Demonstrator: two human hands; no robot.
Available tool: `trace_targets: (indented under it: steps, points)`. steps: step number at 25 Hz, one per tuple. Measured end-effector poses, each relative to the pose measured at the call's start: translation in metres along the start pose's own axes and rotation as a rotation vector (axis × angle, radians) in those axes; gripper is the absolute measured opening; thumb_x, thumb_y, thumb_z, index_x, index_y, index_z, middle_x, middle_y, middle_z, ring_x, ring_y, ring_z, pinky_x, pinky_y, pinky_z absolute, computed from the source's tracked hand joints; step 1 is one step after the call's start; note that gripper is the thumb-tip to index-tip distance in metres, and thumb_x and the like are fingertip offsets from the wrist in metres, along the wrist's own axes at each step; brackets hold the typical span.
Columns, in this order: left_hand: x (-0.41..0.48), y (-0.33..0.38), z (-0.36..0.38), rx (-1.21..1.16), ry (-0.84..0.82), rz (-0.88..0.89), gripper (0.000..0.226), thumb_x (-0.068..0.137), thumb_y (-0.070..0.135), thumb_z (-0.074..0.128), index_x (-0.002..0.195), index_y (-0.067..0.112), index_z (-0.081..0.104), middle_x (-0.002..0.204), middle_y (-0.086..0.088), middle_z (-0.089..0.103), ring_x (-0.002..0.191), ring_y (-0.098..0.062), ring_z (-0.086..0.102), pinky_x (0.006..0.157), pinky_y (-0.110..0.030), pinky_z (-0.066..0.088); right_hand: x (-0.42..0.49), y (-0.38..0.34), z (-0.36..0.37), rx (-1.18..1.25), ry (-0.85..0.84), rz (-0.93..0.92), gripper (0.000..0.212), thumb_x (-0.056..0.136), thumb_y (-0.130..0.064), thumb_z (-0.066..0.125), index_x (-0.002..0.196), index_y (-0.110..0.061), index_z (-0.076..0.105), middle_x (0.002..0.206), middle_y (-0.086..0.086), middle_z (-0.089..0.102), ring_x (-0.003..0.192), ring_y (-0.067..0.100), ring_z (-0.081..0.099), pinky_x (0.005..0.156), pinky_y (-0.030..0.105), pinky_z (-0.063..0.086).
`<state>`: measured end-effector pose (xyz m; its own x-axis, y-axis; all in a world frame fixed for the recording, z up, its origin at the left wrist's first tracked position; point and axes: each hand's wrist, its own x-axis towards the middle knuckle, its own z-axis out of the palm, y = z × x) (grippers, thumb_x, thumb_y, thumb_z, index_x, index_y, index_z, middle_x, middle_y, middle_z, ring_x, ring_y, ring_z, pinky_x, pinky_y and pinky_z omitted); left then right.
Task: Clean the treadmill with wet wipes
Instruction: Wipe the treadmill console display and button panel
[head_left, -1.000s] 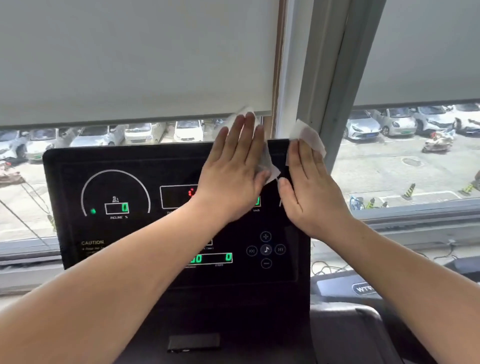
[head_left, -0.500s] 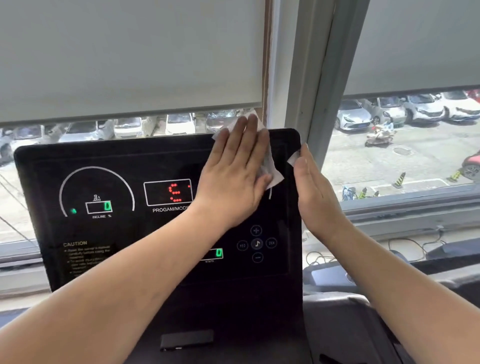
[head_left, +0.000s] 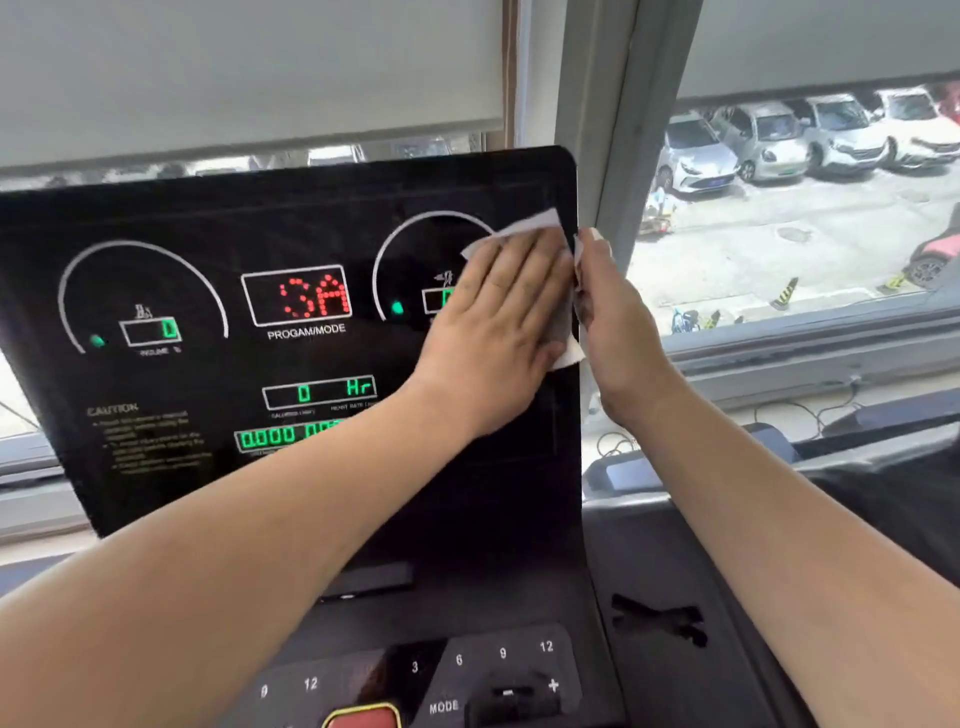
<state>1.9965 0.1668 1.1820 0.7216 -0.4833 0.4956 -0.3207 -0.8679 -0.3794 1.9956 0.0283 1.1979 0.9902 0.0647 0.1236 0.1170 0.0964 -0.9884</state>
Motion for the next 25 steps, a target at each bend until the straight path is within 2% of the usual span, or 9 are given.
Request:
trace_targets:
  steps: [4, 6, 9, 12, 15, 18, 20, 22, 25]
  points:
    - [-0.013, -0.01, 0.005, 0.028, -0.036, 0.138, 0.076, 0.104, 0.053, 0.028, 0.162, 0.007, 0.006, 0.169, -0.015, 0.006, 0.157, -0.031, 0.004, 0.127, -0.048, 0.006, -0.025, 0.039, -0.007, -0.051, 0.027, 0.032, 0.06, 0.103, -0.064, 0.037, 0.147, -0.026, 0.054, 0.147, -0.004, 0.058, 0.141, 0.01, 0.048, 0.122, 0.043, 0.031]
    - [-0.007, -0.024, -0.003, -0.011, 0.0, -0.004, 0.075, 0.105, 0.053, 0.025, 0.162, 0.006, 0.008, 0.169, -0.016, 0.006, 0.157, -0.031, 0.004, 0.127, -0.049, 0.006, -0.036, 0.061, -0.011, -0.071, 0.038, 0.105, 0.068, 0.098, -0.069, 0.038, 0.151, -0.027, 0.047, 0.152, -0.005, 0.053, 0.144, 0.011, 0.044, 0.124, 0.045, 0.029]
    - [-0.008, -0.003, -0.003, -0.062, 0.014, -0.161, 0.074, 0.105, 0.049, 0.025, 0.161, 0.005, 0.005, 0.169, -0.018, 0.002, 0.157, -0.033, 0.0, 0.126, -0.051, 0.005, -0.053, 0.083, -0.014, -0.085, 0.032, 0.158, 0.059, 0.102, -0.064, 0.033, 0.145, -0.03, 0.055, 0.142, -0.007, 0.062, 0.137, 0.011, 0.051, 0.119, 0.045, 0.036]
    - [-0.035, 0.038, 0.012, 0.021, -0.104, 0.081, 0.073, 0.106, 0.047, 0.024, 0.161, 0.006, -0.001, 0.169, -0.016, -0.002, 0.157, -0.032, -0.004, 0.127, -0.048, -0.001, -0.072, 0.098, -0.015, -0.094, 0.069, 0.179, 0.051, 0.104, -0.057, 0.035, 0.138, -0.029, 0.061, 0.137, -0.01, 0.065, 0.133, 0.008, 0.054, 0.118, 0.039, 0.036]
    - [-0.044, 0.024, 0.015, 0.053, -0.139, 0.199, 0.073, 0.106, 0.049, 0.019, 0.161, 0.008, -0.006, 0.169, -0.013, -0.008, 0.157, -0.029, -0.008, 0.127, -0.046, -0.003, -0.081, 0.104, -0.02, -0.107, 0.105, 0.25, 0.043, 0.102, -0.053, 0.041, 0.119, -0.026, 0.071, 0.116, -0.009, 0.072, 0.114, 0.008, 0.062, 0.109, 0.036, 0.042]
    - [-0.029, 0.011, 0.006, -0.007, -0.056, -0.026, 0.072, 0.107, 0.048, 0.019, 0.161, 0.006, -0.003, 0.169, -0.016, -0.006, 0.157, -0.03, -0.005, 0.127, -0.047, 0.001, -0.091, 0.102, -0.02, -0.123, 0.078, 0.256, 0.026, 0.098, -0.021, 0.043, 0.097, -0.023, 0.069, 0.084, -0.006, 0.065, 0.083, 0.007, 0.058, 0.077, 0.028, 0.046]
    - [-0.032, 0.023, 0.009, -0.037, -0.031, -0.078, 0.071, 0.107, 0.044, 0.021, 0.161, 0.004, -0.002, 0.169, -0.017, -0.005, 0.157, -0.03, -0.005, 0.127, -0.047, 0.002, -0.102, 0.105, -0.017, -0.163, 0.075, 0.267, 0.031, 0.09, -0.006, 0.047, 0.09, -0.029, 0.067, 0.073, -0.002, 0.053, 0.071, 0.011, 0.049, 0.064, 0.027, 0.04]
    - [-0.052, 0.043, 0.021, -0.02, -0.053, -0.005, 0.068, 0.107, 0.04, 0.024, 0.161, 0.005, 0.0, 0.169, -0.015, 0.0, 0.157, -0.031, -0.001, 0.127, -0.047, -0.002, -0.112, 0.11, -0.015, -0.263, 0.093, 0.232, 0.035, 0.092, -0.005, 0.051, 0.081, -0.036, 0.062, 0.067, -0.008, 0.045, 0.065, 0.009, 0.041, 0.056, 0.019, 0.034]
    - [-0.09, 0.061, 0.039, -0.014, -0.089, 0.152, 0.064, 0.107, 0.031, 0.025, 0.161, 0.005, 0.004, 0.17, -0.013, 0.006, 0.157, -0.032, 0.004, 0.127, -0.047, -0.003, -0.119, 0.116, -0.018, -0.368, 0.125, 0.186, 0.027, 0.102, -0.015, 0.051, 0.079, -0.028, 0.055, 0.062, -0.02, 0.047, 0.063, 0.001, 0.04, 0.057, 0.012, 0.033]
